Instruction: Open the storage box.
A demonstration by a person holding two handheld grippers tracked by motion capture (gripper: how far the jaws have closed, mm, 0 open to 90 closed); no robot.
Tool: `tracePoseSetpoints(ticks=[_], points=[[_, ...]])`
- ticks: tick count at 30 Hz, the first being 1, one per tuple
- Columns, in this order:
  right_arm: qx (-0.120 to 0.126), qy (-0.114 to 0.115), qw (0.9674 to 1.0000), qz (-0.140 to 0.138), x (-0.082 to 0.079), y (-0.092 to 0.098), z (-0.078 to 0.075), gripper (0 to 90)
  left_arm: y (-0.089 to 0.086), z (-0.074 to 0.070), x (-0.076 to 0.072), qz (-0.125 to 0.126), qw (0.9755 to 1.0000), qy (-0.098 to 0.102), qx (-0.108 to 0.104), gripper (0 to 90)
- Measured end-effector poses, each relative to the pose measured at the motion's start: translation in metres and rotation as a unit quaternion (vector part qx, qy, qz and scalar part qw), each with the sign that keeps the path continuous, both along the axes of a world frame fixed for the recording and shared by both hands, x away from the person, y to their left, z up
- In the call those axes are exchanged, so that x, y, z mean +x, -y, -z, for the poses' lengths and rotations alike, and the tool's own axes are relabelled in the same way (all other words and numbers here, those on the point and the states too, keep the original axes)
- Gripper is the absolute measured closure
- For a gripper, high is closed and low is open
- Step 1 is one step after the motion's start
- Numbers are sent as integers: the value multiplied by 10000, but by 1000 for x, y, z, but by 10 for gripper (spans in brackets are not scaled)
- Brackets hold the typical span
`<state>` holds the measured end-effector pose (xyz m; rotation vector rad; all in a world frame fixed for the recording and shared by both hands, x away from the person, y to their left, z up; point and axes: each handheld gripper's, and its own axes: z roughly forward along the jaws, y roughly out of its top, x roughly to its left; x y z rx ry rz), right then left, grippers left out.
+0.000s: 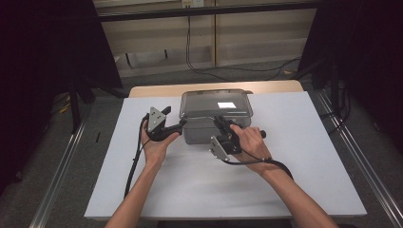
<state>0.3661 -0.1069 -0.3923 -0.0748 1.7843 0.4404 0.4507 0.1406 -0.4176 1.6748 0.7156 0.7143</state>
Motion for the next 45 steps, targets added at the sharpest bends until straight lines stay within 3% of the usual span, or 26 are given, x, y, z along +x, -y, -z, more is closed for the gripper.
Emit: tracePoseSetpoints(ticks=[5, 8, 13, 16, 19, 26, 28, 30, 35, 37, 38, 39, 45], points=[[2, -8, 10000, 5, 0, 0, 0, 801, 9, 1, 0, 123, 9999, 62, 45, 256], [6, -24, 10000, 7, 0, 0, 0, 798, 11, 1, 0, 123, 9998, 101, 79, 326], [21, -30, 10000, 14, 0, 0, 1, 792, 10, -3, 1, 128, 9997, 185, 102, 357], [20, -44, 10000, 18, 1, -1, 2, 783, 7, -2, 2, 134, 9997, 168, 114, 442], [42, -30, 10000, 36, 2, 0, 2, 738, 7, -2, 2, 135, 9996, 183, 151, 446], [475, -270, 9983, 190, 7, 11, 5, 612, 7, 1, 4, 142, 9996, 146, 205, 460], [740, -411, 9960, 295, 10, 18, 6, 544, 6, 0, 4, 110, 9996, 165, 182, 458], [813, -410, 9953, 316, 11, 21, 7, 516, 6, 0, 4, 99, 9997, 179, 147, 457], [1336, -616, 9880, 463, 14, 34, 7, 399, 6, 0, 4, 103, 9997, 149, 137, 453], [1629, -726, 9825, 538, 14, 39, 8, 370, 6, 0, 4, 104, 9997, 163, 124, 452], [1903, -874, 9764, 523, 16, 46, 7, 323, 6, 0, 3, 103, 9997, 166, 156, 449], [1903, -874, 9764, 523, 16, 46, 7, 323, 6, 0, 3, 100, 9997, 172, 152, 449], [2493, -1061, 9606, 612, 20, 60, 7, 261, 6, -1, 3, 88, 9997, 176, 132, 449]])
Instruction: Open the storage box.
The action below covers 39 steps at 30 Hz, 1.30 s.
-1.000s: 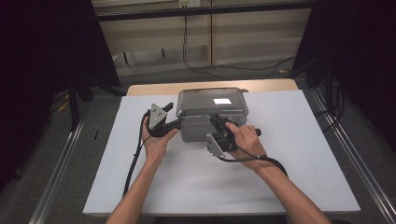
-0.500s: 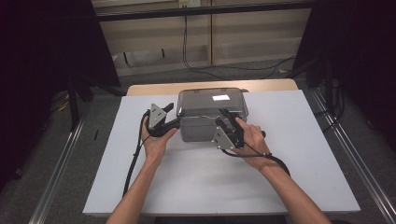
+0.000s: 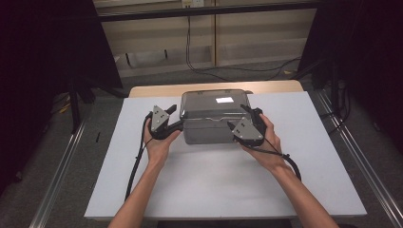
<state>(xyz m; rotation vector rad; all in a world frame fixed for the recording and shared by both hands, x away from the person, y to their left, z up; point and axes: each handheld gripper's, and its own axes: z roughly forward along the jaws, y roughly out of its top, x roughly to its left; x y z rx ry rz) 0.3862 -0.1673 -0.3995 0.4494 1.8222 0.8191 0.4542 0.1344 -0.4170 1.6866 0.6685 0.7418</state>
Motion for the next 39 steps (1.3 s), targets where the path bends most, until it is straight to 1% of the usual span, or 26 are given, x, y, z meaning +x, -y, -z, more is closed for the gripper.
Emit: tracePoseSetpoints(ticks=[1, 2, 4, 7, 10, 11, 12, 14, 16, 17, 18, 20, 23, 25, 27, 28, 29, 32, 33, 35, 36, 39], points=[[58, -37, 10000, 15, 0, 2, 0, 257, 0, 0, 0, -5, 10000, -11, -10, 449], [165, -86, 9998, 22, 1, 5, 0, 255, 0, 0, 0, -12, 10000, -10, -16, 449], [322, -149, 9994, 27, 2, 8, 0, 249, -1, -1, -1, -23, 10000, 9, 18, 449], [607, -275, 9978, 6, 4, 15, -1, 250, -1, -2, -1, -25, 10000, 24, -13, 449], [940, -396, 9948, -24, 7, 23, -3, 248, -2, -2, -1, -25, 10000, 18, -31, 449], [1131, -450, 9925, -61, 8, 28, -4, 251, -2, -2, 0, -22, 10000, 14, -51, 449], [1131, -450, 9925, -61, 8, 28, -4, 251, -1, -2, 0, -19, 9999, 7, -110, 449], [1290, -504, 9903, -90, 9, 32, -5, 256, -2, -2, 0, -16, 9999, 6, -107, 449], [1438, -611, 9876, -138, 11, 38, -5, 269, -2, -3, 0, -12, 10000, 34, -81, 449], [1438, -611, 9876, -138, 11, 38, -5, 269, -2, -4, 0, -14, 9999, 28, -102, 449], [1475, -635, 9869, -124, 12, 40, -4, 278, -2, -4, 0, -22, 9999, 37, -122, 449], [1596, -693, 9847, -127, 14, 45, -3, 286, -2, -4, 0, -11, 10000, 29, -77, 449], [1625, -758, 9837, -91, 18, 50, -2, 293, -2, -6, 1, -13, 10000, 35, -68, 449], [1673, -821, 9825, -42, 23, 54, 1, 314, -2, -7, 1, -4, 10000, 48, -66, 452], [1656, -833, 9827, -39, 24, 56, 2, 322, -1, -8, 1, 5, 9999, 59, -97, 455], [1660, -834, 9826, -15, 25, 56, 3, 332, -2, -9, 2, 16, 9999, 63, -78, 456], [1618, -810, 9835, 6, 25, 57, 3, 334, -2, -9, 2, 7, 9999, 70, -74, 456], [1655, -757, 9833, -11, 27, 57, 3, 367, -2, -10, 2, -10, 9999, 85, -93, 455], [1667, -715, 9834, -59, 28, 56, 3, 391, -1, -10, 3, -11, 9999, 90, -129, 454], [1696, -705, 9829, -94, 30, 56, 2, 404, -2, -11, 3, 8, 9999, 83, -109, 455], [1727, -703, 9824, -136, 32, 56, 2, 420, -1, -11, 3, 8, 9998, 85, -177, 460], [1792, -693, 9812, -158, 34, 57, 3, 451, -1, -12, 5, 10, 9998, 95, -168, 472]])
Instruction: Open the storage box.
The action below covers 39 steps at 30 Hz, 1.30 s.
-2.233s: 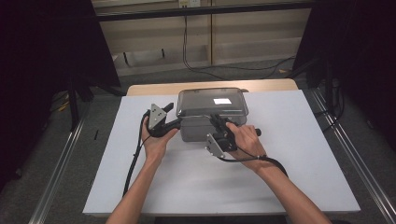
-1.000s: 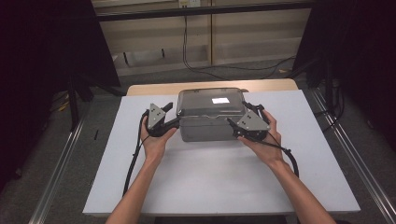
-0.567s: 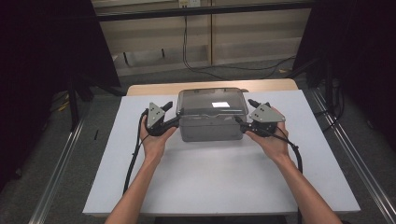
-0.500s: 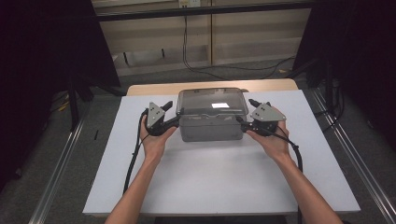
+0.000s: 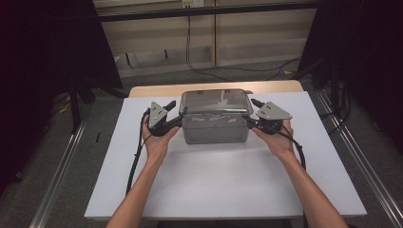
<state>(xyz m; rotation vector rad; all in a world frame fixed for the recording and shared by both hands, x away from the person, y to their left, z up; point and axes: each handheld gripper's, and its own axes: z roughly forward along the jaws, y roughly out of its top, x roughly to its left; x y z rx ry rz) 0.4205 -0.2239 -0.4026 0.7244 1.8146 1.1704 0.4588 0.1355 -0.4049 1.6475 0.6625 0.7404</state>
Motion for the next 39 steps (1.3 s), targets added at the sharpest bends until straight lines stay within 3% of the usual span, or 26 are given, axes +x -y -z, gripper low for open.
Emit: tracePoseSetpoints(ticks=[6, 19, 31, 39], points=[[67, 23, 10000, 18, 5, 2, 1, 506, 2, -2, 3, 87, 9999, 2, 52, 507], [102, 0, 9999, -88, 14, -1, -5, 530, 5, -5, 8, 240, 9994, 45, 240, 553], [174, 80, 9995, -267, 24, -5, -11, 533, 6, -10, 13, 253, 9995, 55, 153, 558], [365, 70, 9990, -264, 29, -4, -7, 547, 6, -10, 16, 273, 9995, 29, 142, 551]])
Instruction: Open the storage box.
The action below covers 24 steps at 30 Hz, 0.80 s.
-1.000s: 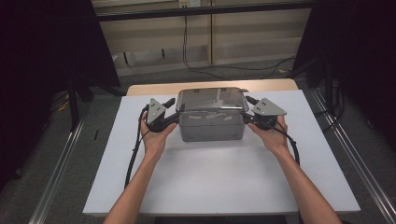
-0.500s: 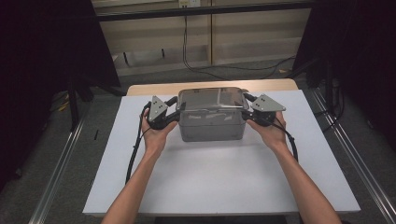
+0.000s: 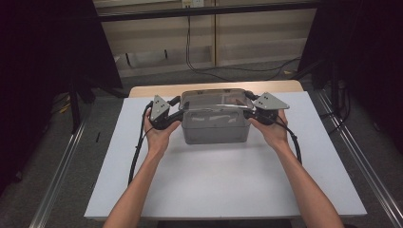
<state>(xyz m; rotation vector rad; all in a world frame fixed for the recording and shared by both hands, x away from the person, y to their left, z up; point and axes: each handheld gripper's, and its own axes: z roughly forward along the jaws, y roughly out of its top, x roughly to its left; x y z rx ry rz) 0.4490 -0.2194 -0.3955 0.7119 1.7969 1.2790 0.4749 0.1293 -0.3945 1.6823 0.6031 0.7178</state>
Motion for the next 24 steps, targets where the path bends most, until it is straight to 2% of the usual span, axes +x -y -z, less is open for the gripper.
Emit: tracePoseSetpoints(ticks=[3, 9, 11, 16, 24], points=[[115, -33, 9999, 15, 1, 2, 1, 555, 0, -1, 1, 9, 10000, -6, -19, 550], [161, -45, 9999, 26, 2, 7, -1, 567, 1, -3, 5, 11, 10000, -18, 21, 510], [154, -104, 9998, -5, 3, 7, -3, 567, 3, -3, 6, 34, 10000, -9, 14, 511], [91, -74, 9999, -50, 7, 5, -8, 568, 4, -7, 8, 8, 10000, 30, 9, 522], [241, -46, 9997, -42, 11, 5, -9, 565, 6, -12, 14, 88, 9999, 67, 114, 548]])
